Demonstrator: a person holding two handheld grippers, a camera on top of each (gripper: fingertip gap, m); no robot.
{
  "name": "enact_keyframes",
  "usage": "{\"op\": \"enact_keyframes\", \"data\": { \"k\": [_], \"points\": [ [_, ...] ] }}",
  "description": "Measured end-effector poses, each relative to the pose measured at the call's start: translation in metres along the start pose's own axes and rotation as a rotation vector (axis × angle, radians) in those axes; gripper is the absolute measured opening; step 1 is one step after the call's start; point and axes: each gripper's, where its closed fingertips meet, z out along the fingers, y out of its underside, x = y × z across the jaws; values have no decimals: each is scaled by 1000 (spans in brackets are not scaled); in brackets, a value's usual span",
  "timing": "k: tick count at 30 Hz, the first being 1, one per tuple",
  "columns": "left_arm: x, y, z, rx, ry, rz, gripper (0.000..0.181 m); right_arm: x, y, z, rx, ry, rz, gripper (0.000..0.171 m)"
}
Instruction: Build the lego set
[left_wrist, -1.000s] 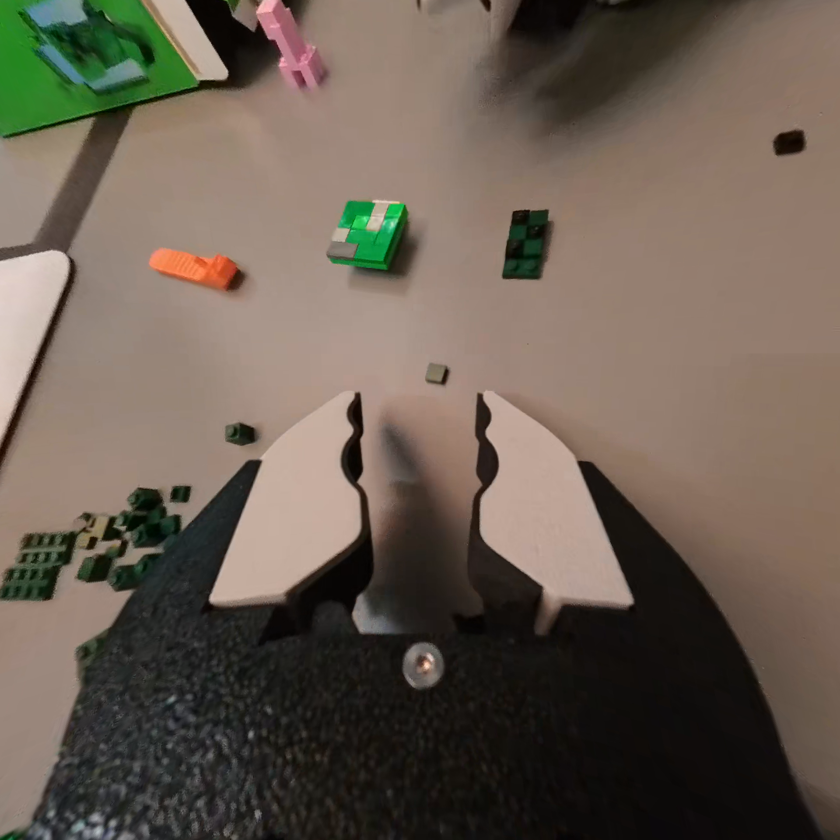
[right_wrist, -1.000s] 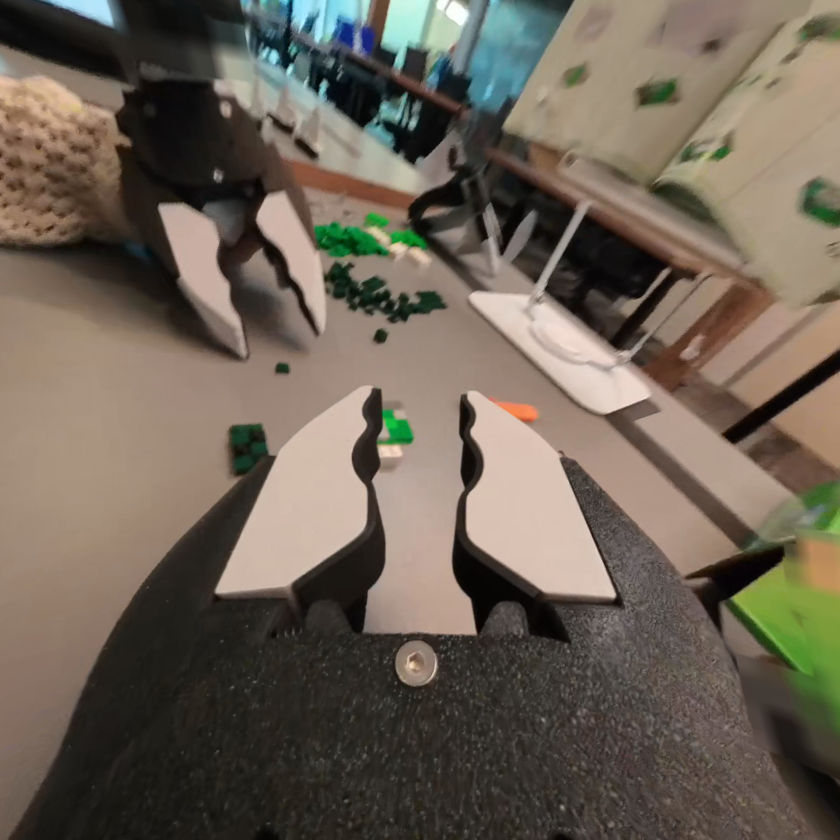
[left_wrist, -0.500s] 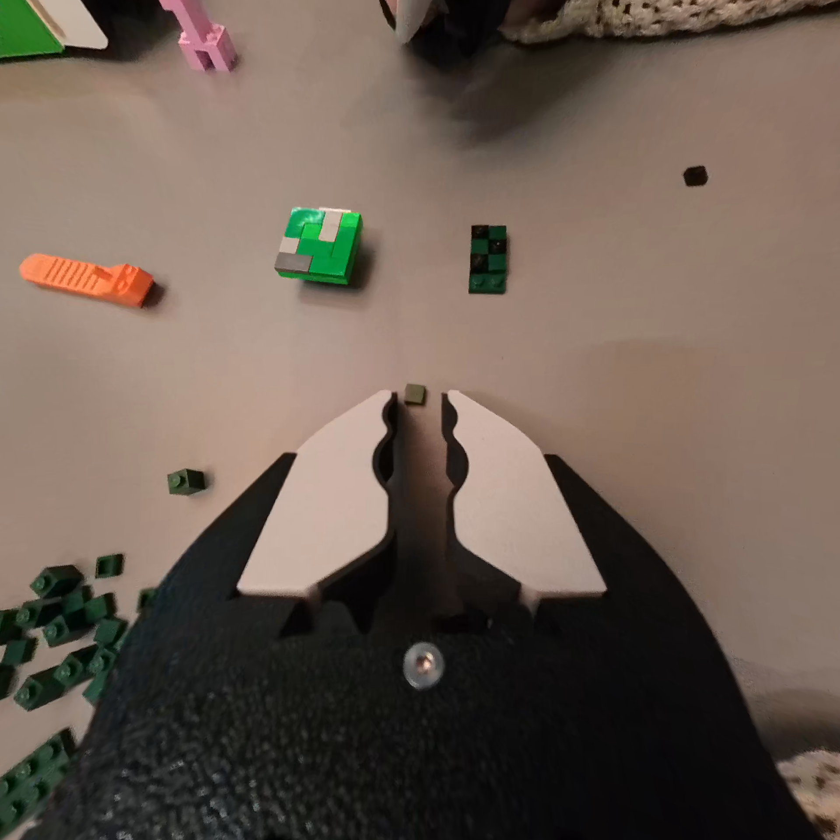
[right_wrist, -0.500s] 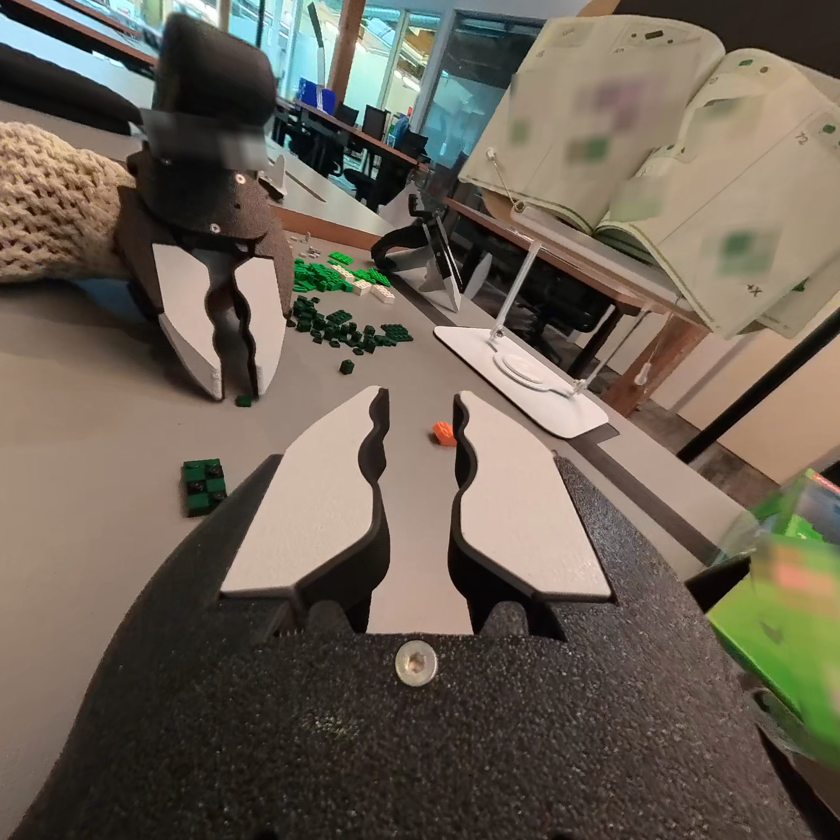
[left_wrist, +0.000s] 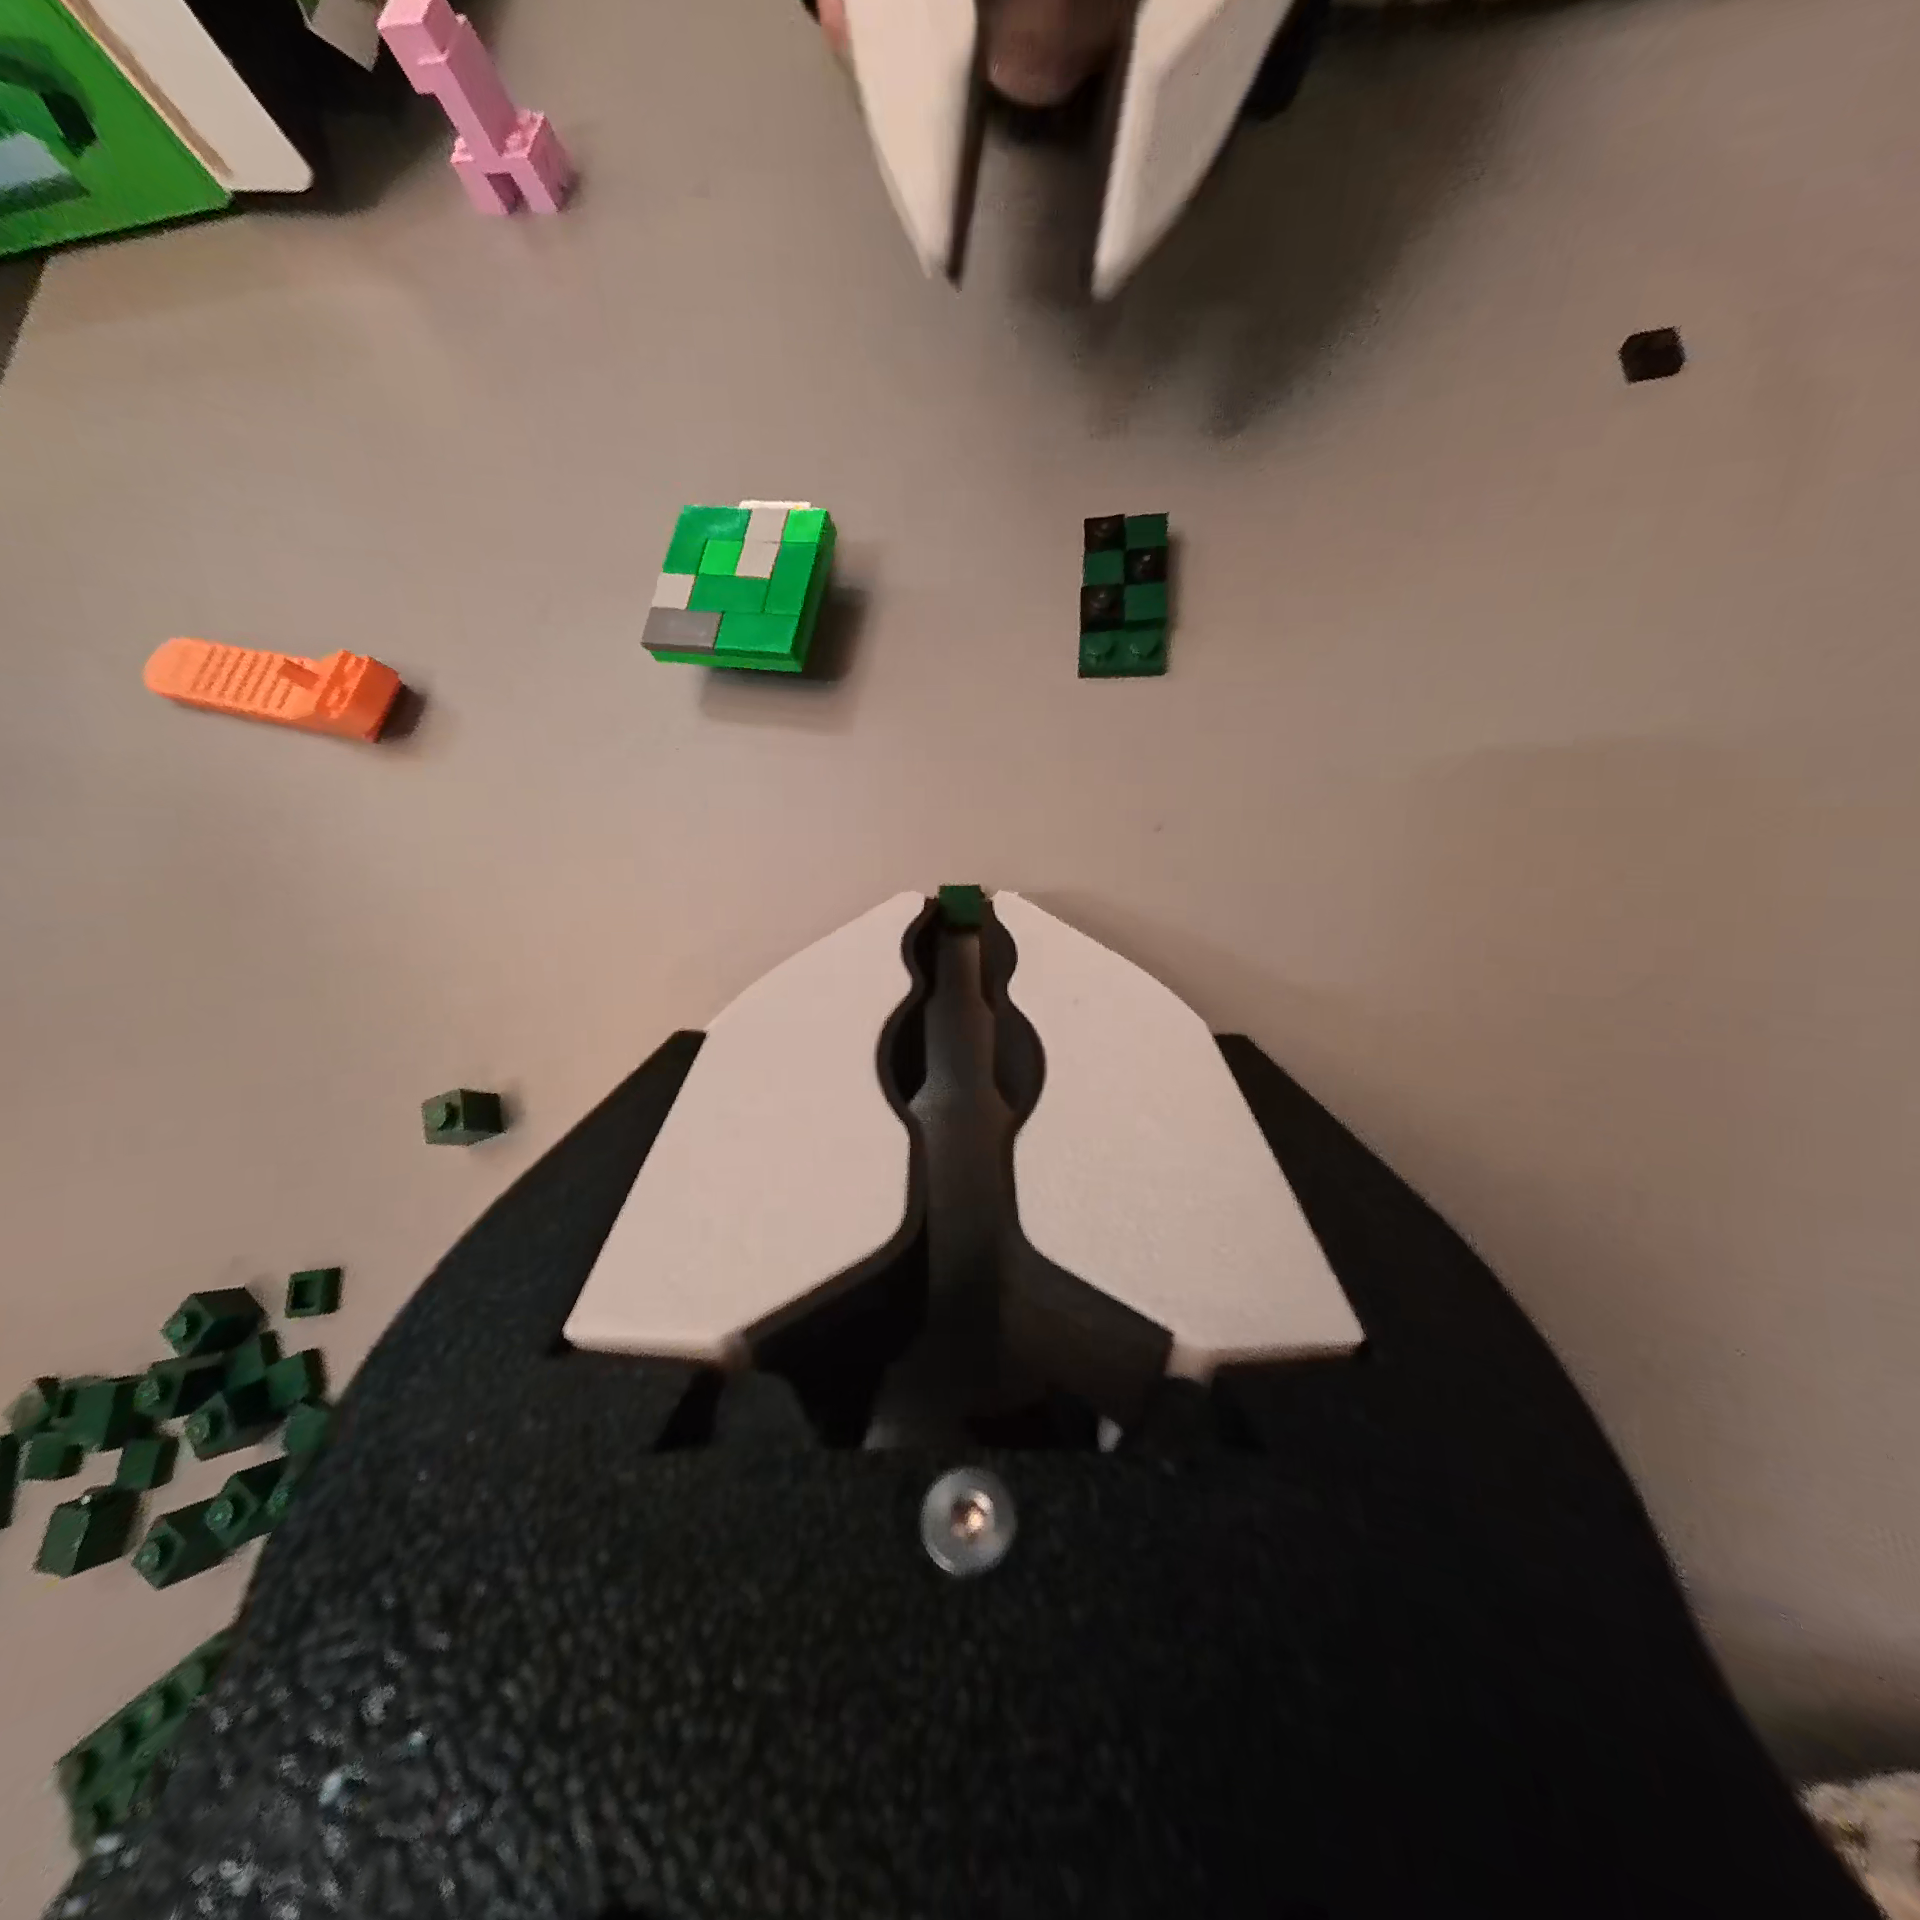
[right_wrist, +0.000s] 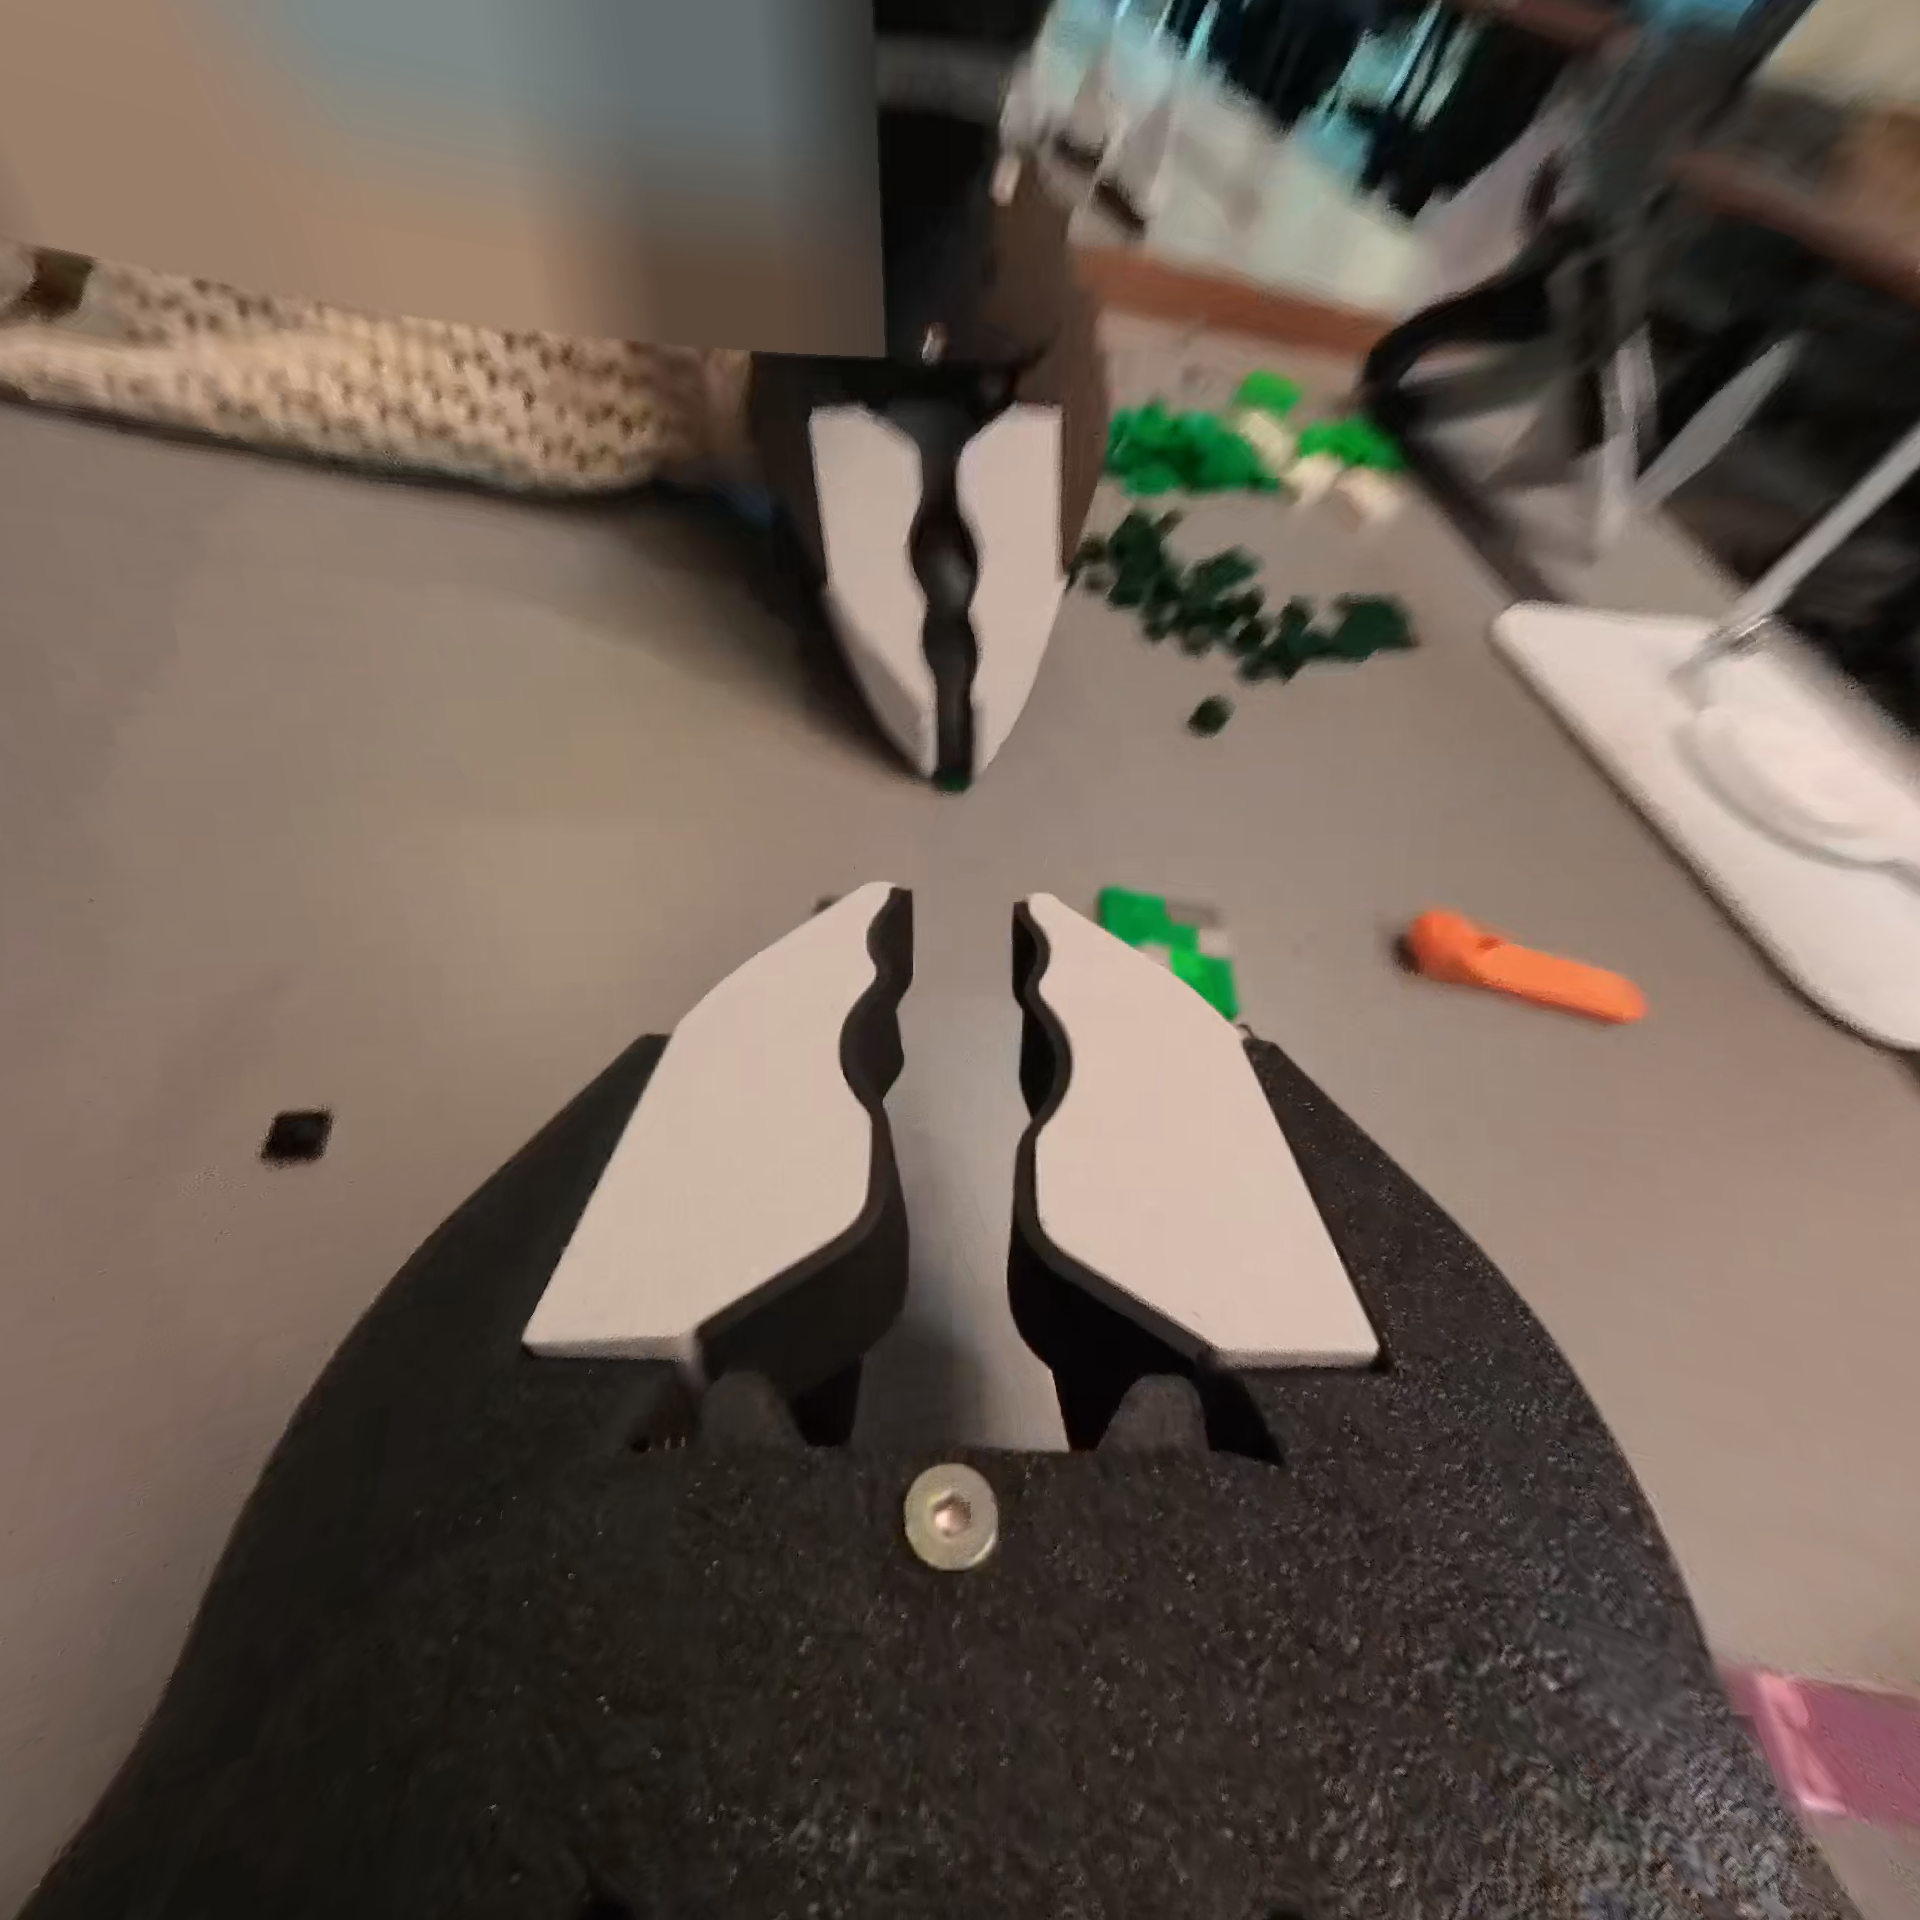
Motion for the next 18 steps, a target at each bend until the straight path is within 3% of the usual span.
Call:
{"op": "enact_keyframes", "data": {
  "k": [6,18],
  "points": [
    [18,-26,8,41,30,66,7,-23,29,18,-263,-99,20,28],
    [22,-38,16,81,34,55,7,-23,32,26,-319,-134,151,20]
  ]
}}
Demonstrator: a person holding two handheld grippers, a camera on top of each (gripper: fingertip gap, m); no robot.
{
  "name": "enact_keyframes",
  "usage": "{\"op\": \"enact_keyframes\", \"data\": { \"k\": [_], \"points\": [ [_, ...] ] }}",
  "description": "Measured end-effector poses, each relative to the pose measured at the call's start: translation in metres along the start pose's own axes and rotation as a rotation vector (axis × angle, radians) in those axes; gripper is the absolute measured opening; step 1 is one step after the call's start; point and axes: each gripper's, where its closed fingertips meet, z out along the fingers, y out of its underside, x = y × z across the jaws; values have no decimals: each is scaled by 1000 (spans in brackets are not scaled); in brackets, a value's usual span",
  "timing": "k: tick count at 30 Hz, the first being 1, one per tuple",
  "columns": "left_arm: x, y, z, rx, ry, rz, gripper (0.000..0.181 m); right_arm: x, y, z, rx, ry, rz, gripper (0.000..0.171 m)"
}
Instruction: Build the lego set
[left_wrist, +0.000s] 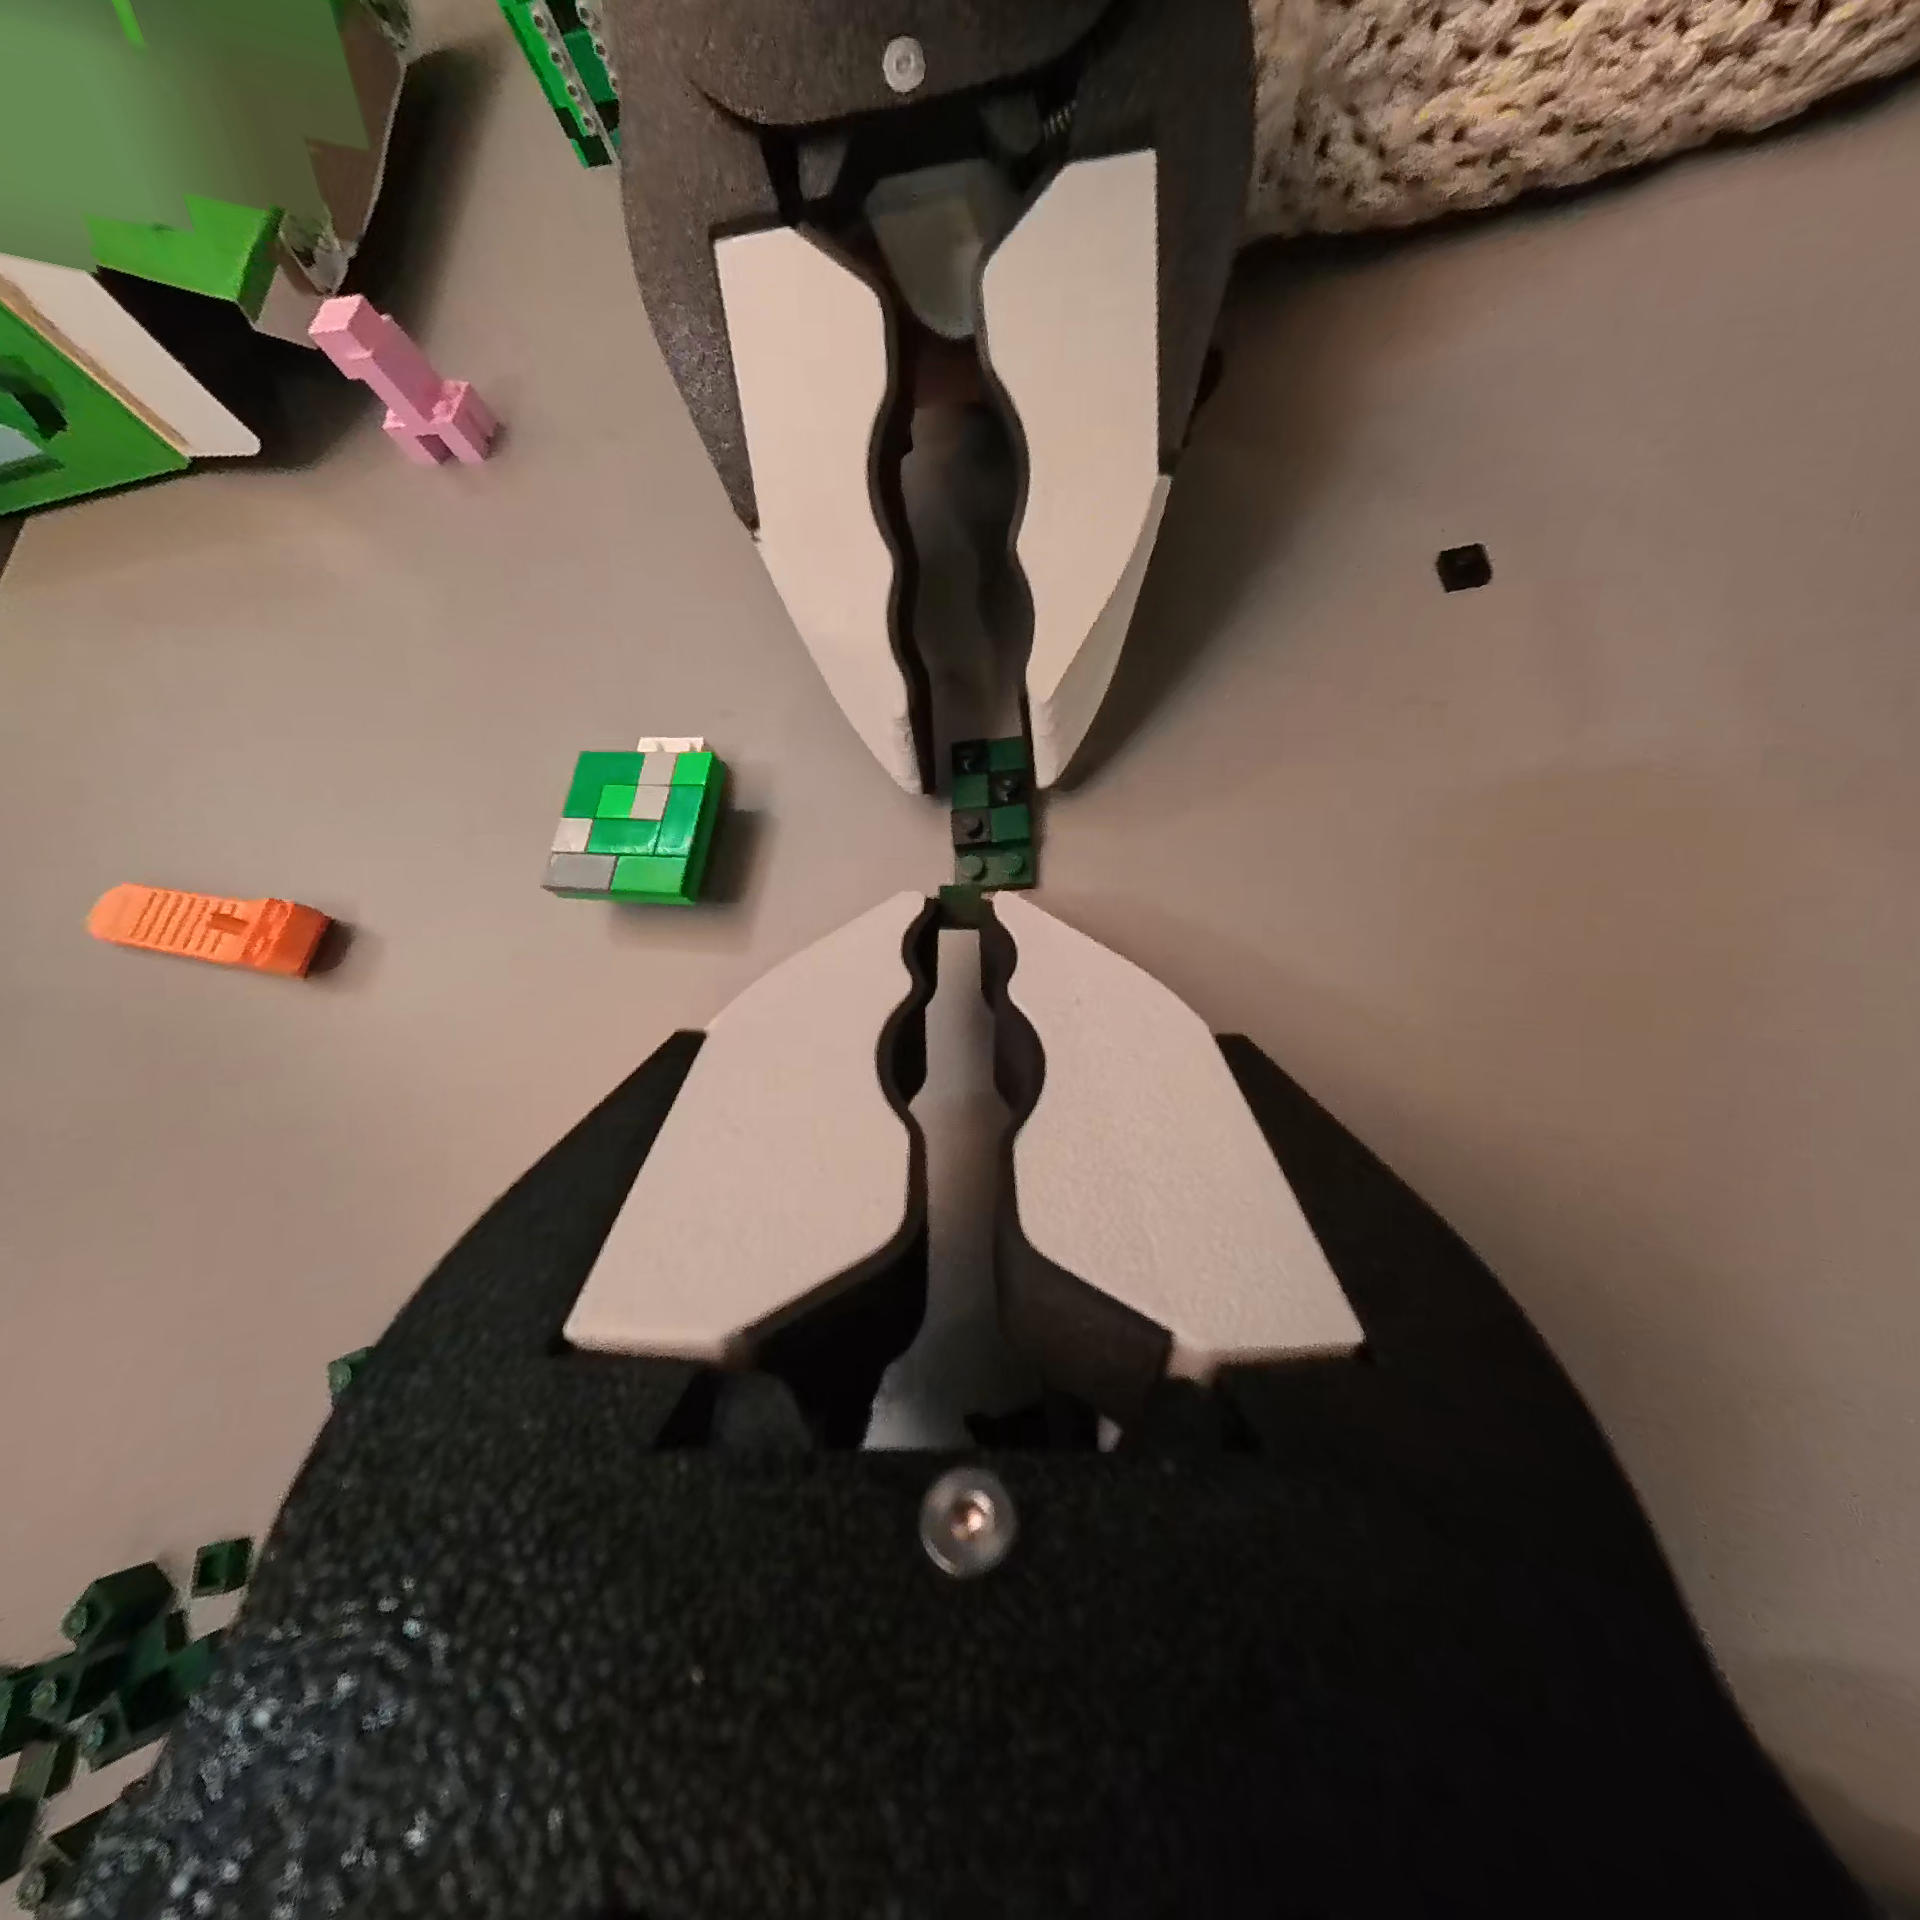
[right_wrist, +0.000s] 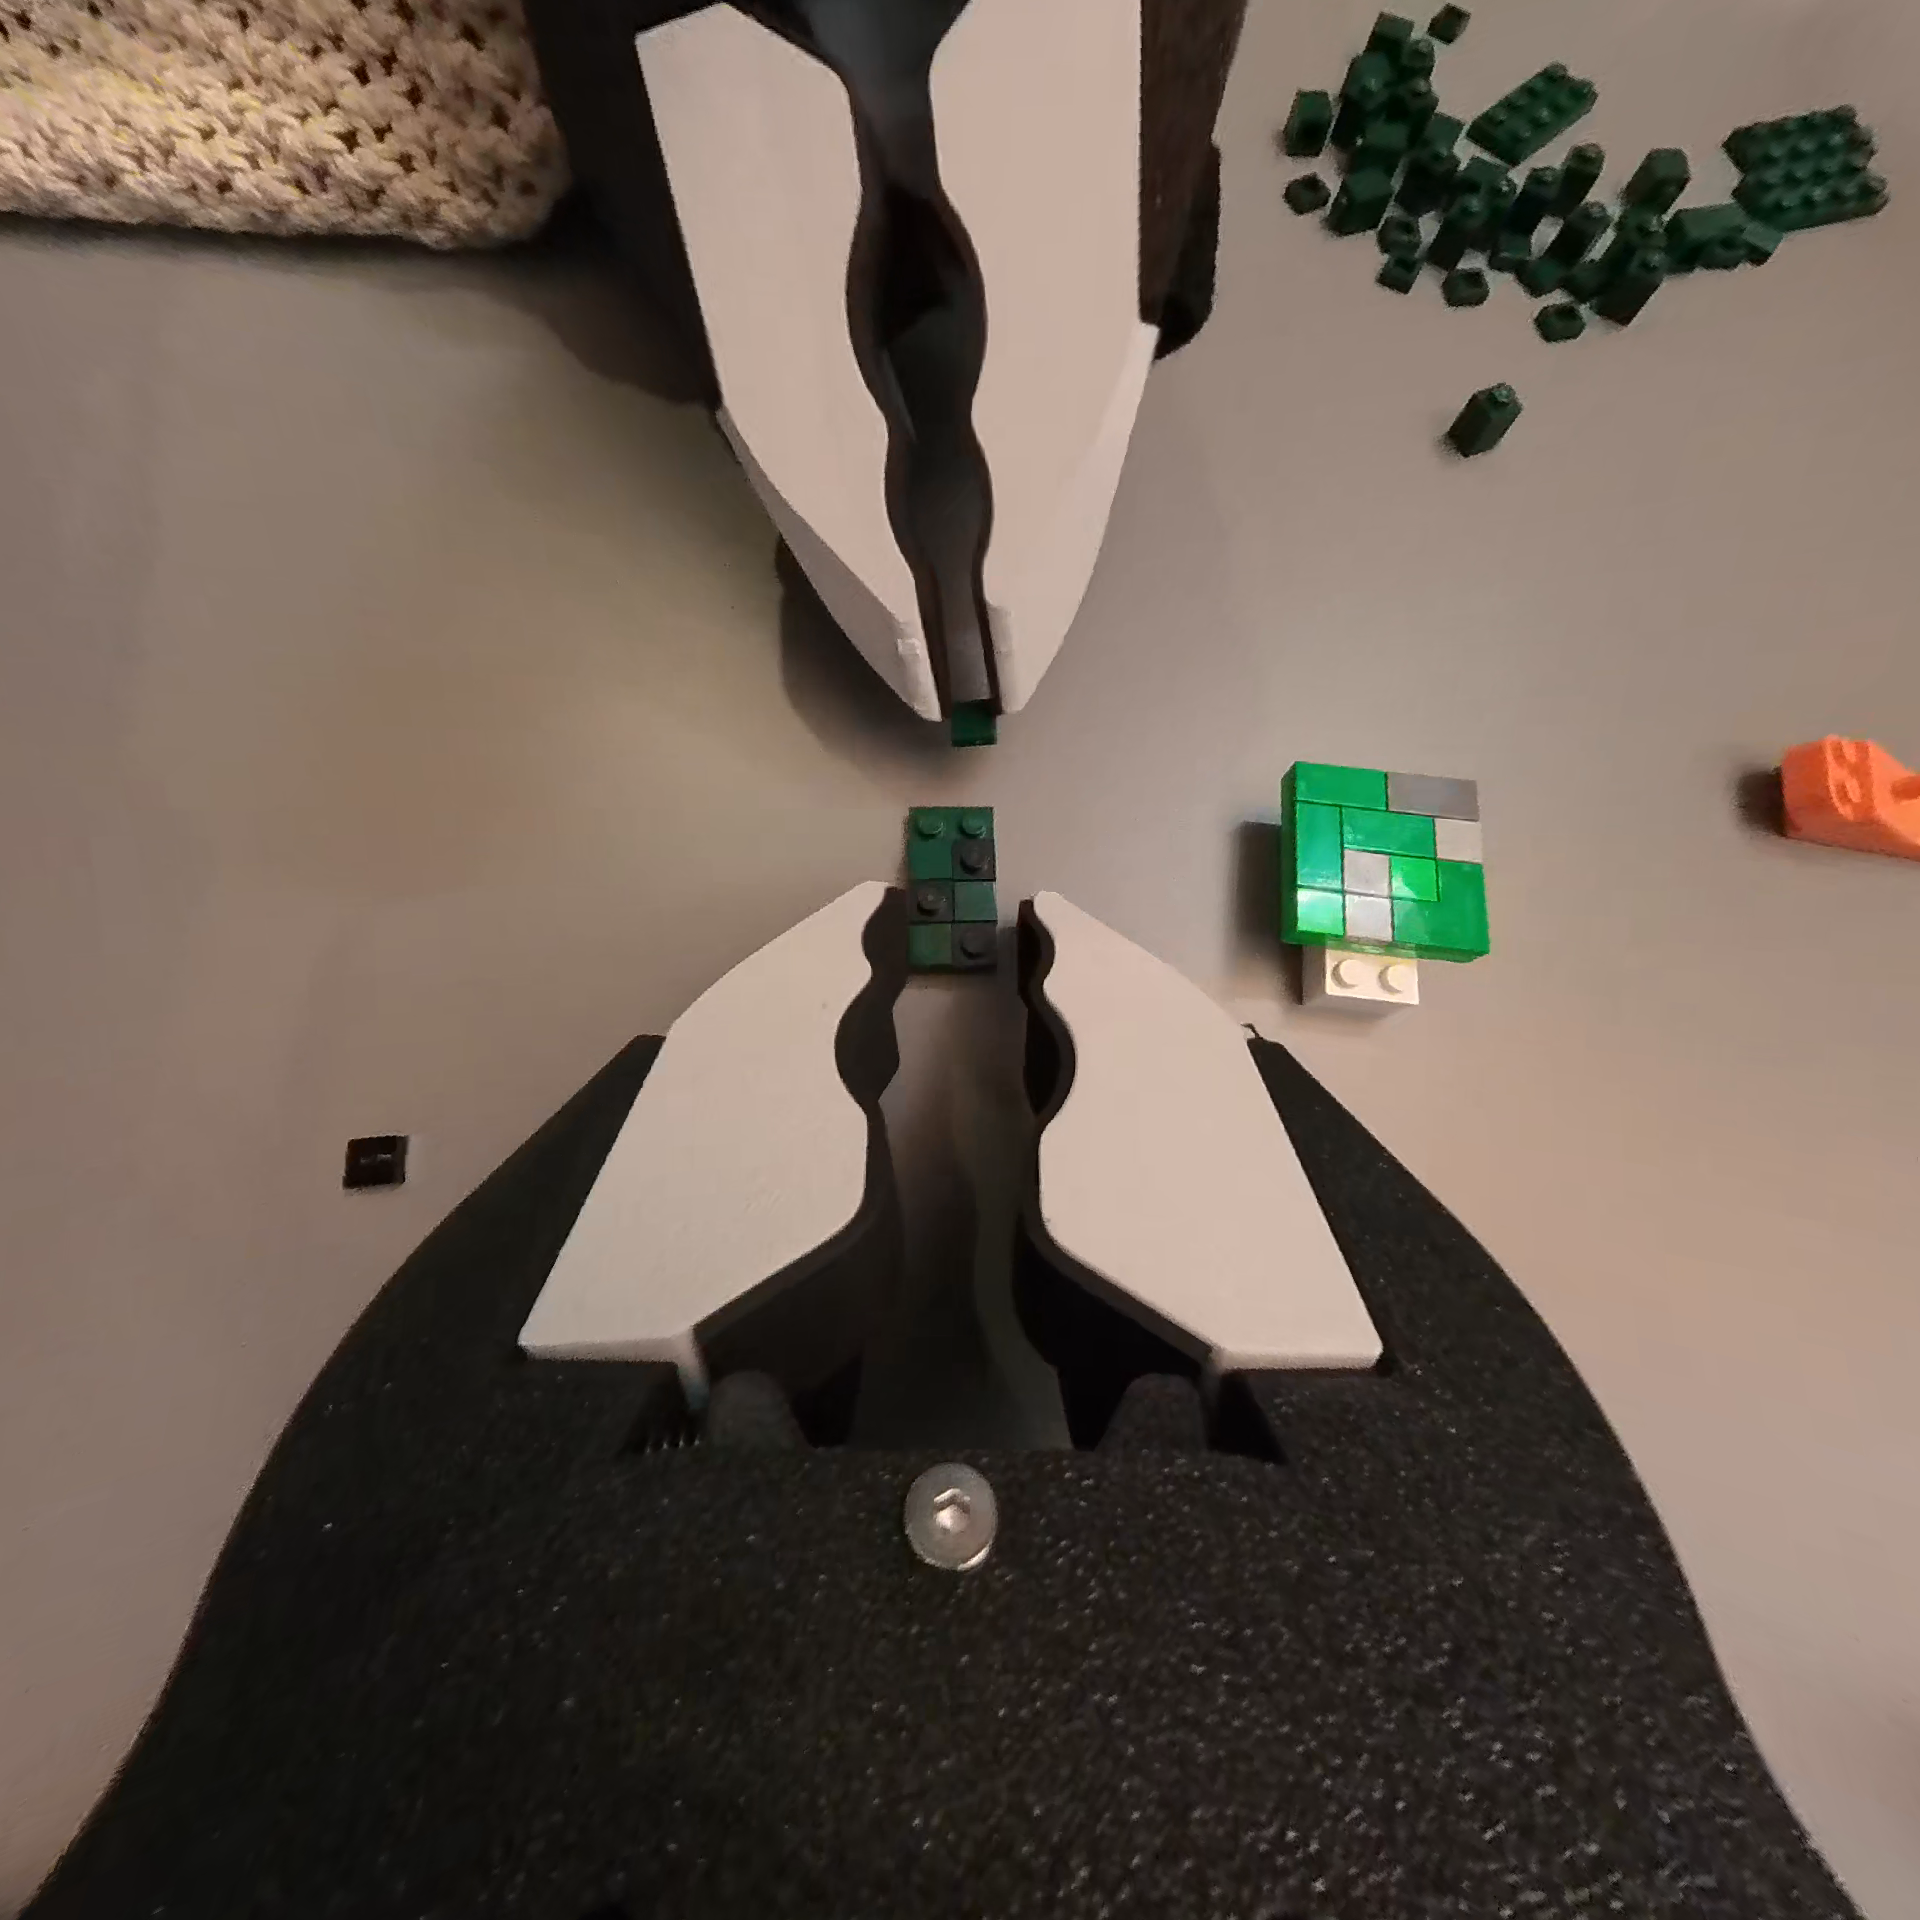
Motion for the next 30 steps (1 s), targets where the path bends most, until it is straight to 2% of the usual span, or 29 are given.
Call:
{"op": "enact_keyframes", "data": {
  "k": [30],
  "points": [
    [4,4,11,-106,31,-28,7,-4,-6,5,12,11,-41,15]
  ]
}}
